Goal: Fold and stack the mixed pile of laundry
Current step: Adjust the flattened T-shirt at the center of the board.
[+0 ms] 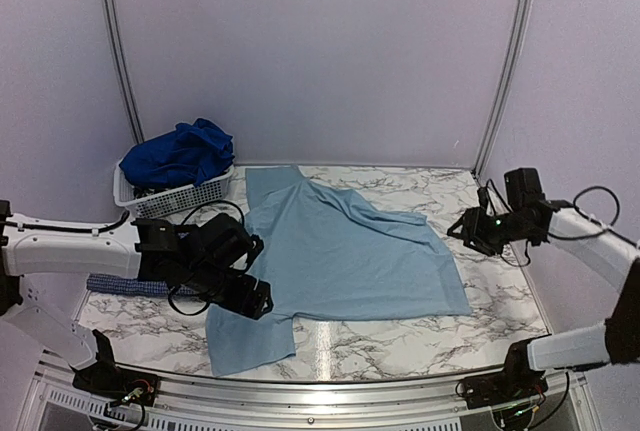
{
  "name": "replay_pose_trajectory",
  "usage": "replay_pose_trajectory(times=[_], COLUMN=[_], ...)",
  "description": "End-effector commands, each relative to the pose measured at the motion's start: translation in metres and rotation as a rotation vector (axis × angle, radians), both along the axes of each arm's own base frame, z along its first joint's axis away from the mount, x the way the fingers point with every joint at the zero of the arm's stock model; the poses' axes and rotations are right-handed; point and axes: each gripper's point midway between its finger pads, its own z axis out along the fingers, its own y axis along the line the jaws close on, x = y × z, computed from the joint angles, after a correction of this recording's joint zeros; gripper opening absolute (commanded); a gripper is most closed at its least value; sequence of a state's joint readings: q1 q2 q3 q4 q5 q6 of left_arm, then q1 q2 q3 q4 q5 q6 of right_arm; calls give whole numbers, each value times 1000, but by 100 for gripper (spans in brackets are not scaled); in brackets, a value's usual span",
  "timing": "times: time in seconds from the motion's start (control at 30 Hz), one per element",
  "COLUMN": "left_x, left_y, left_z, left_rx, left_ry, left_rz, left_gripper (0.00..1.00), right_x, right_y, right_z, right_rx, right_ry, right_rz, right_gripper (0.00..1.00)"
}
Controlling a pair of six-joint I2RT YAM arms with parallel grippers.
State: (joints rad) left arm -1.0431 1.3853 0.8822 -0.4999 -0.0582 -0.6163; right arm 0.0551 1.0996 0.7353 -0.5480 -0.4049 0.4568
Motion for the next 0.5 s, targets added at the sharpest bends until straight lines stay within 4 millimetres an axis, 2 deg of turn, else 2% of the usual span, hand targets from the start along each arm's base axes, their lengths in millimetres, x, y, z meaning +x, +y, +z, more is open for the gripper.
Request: replay_pose_trajectory(times=[0.0,0.07,0.17,0.3,0.47], left_x=[22,34,60,88,103], left_y=[-21,-29,-28,-28,-37], left_z=[12,17,13,8,13], left_rx=[33,34,36,-76,-140], left_ry=[-64,-84,-72,20,50], left_rz=[-52,-52,-17,56,43], left_gripper=[90,92,93,91,91], right_x=[83,123,163,194,214], right_y=[4,10,21,30,24], right_z=[7,18,10,-19,-52], right_rx=[-86,-88,-114,-162,-262], right_ry=[-63,-112,-110,-65,-4], right_rz=[80,106,182,271,326], right_gripper=[55,55,54,54,57])
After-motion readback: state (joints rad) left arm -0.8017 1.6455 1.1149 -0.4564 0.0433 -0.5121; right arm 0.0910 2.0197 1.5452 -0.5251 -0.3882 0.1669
